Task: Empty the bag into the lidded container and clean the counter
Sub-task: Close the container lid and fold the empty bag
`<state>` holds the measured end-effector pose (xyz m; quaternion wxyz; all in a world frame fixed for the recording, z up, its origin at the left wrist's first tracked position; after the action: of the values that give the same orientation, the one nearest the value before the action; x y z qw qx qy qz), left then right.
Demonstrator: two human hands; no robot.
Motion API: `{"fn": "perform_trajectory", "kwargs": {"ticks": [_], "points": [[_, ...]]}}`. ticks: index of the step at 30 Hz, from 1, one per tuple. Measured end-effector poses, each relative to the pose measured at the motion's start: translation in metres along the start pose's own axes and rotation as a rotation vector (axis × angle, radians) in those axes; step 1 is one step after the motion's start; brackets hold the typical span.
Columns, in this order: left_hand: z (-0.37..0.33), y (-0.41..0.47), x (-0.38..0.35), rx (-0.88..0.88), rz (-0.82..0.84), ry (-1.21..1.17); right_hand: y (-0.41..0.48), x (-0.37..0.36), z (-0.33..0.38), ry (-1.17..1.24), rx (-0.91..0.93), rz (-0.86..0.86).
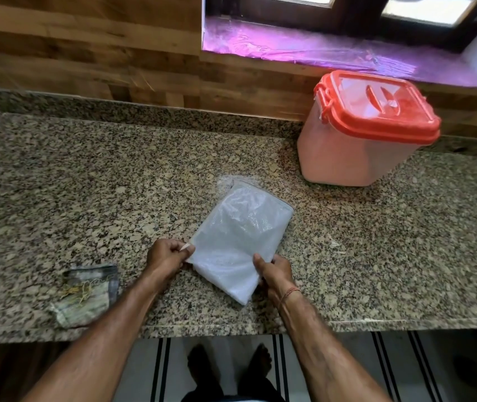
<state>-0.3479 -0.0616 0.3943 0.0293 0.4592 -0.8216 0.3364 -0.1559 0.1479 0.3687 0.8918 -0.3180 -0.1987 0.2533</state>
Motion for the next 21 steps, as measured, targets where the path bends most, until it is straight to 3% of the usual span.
{"fn": "perform_trajectory", "kwargs": {"ticks": [3,6,8,11,16,21], "points": [[0.003,-0.002,-0.002,-0.056,0.164,0.299,-0.002,0.003,0.001,-0.159,0.048,0.009],[-0.013,0.001,0.002,-0.155,0.034,0.468,-0.002,0.007,0.008,-0.275,0.057,0.029],[-0.03,0.004,-0.002,-0.19,-0.012,0.401,-0.002,0.008,0.01,-0.303,0.024,0.073],[-0.04,0.014,-0.017,-0.122,0.055,0.266,-0.002,0.006,0.02,-0.347,0.006,0.155],[-0.034,0.017,-0.024,0.001,0.024,0.457,0.012,0.011,0.051,-0.408,0.054,0.076],[-0.025,0.024,-0.025,0.163,0.148,0.006,0.01,0.003,0.051,-0.149,-0.101,0.258]]}}
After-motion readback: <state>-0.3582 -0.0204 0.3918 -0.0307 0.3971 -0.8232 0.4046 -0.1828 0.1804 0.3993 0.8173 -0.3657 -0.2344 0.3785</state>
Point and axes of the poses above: each hand's wrist, its own y-axis towards the middle knuckle, its own x-axis out of the back of the hand, z = x × y, the point moved 6 cm from there along y, towards the middle knuckle
